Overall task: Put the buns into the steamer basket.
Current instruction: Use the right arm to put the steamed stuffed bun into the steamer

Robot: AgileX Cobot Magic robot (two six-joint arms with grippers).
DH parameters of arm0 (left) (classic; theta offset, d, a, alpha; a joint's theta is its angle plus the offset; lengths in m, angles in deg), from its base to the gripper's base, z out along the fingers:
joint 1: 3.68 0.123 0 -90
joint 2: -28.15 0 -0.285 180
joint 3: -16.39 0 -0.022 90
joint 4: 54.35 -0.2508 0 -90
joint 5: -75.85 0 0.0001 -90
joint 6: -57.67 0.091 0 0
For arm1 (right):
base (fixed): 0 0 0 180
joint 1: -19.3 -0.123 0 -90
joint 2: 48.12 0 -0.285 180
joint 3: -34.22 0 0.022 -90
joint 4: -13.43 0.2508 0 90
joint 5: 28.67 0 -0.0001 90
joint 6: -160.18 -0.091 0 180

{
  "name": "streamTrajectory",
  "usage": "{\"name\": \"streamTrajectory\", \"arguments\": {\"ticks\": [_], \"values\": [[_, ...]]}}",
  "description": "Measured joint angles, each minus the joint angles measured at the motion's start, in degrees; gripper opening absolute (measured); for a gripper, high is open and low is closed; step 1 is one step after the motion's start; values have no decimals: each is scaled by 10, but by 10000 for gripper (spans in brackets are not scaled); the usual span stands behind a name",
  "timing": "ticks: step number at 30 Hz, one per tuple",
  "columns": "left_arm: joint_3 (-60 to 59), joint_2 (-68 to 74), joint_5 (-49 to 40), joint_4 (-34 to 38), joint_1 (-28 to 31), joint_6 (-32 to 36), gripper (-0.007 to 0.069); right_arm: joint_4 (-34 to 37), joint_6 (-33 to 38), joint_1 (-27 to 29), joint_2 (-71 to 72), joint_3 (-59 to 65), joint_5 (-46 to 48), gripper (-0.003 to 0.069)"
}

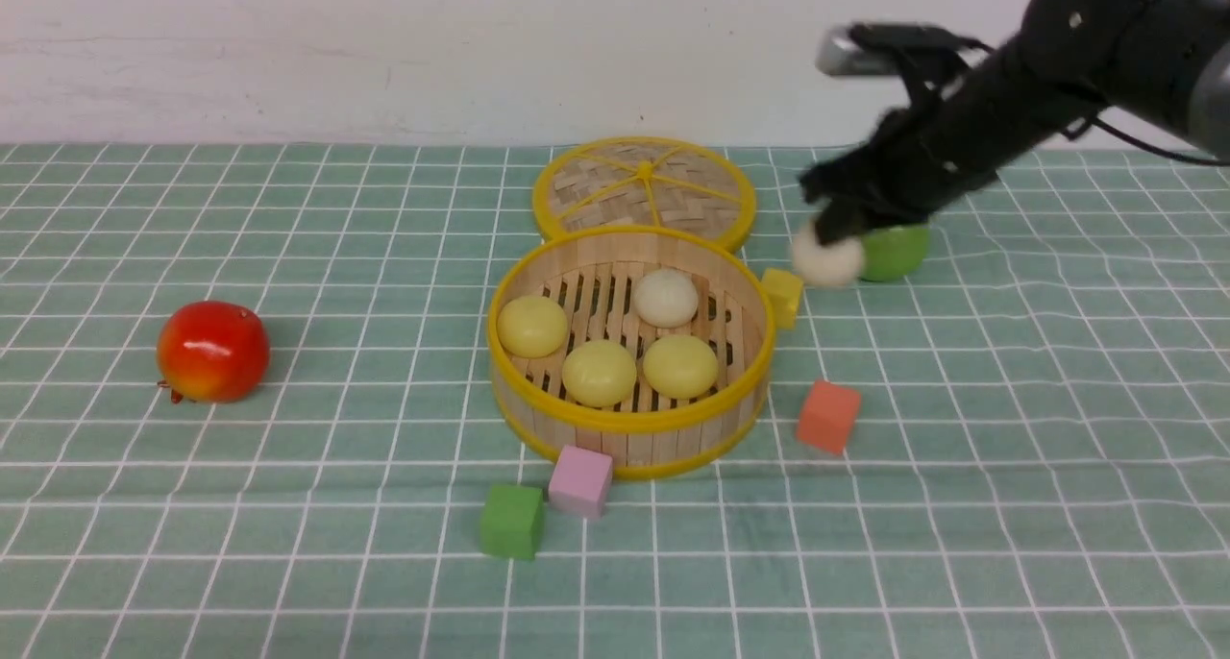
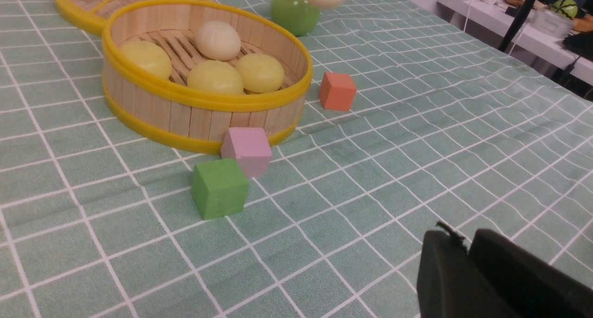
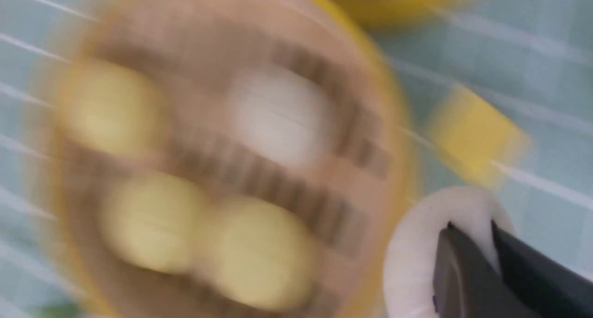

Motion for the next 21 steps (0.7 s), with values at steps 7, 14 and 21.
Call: {"name": "streamTrajectory", "arguments": {"ticks": [7,14,21], "values": [[0,0,0,0,0,0,72,135,124,-88,-49,-4,-114,20],[0,0,0,0,0,0,72,148,170,-124,-110,-14,-219,35],[0,0,0,0,0,0,72,149,172,-122,-136,-14,-263,121]]}}
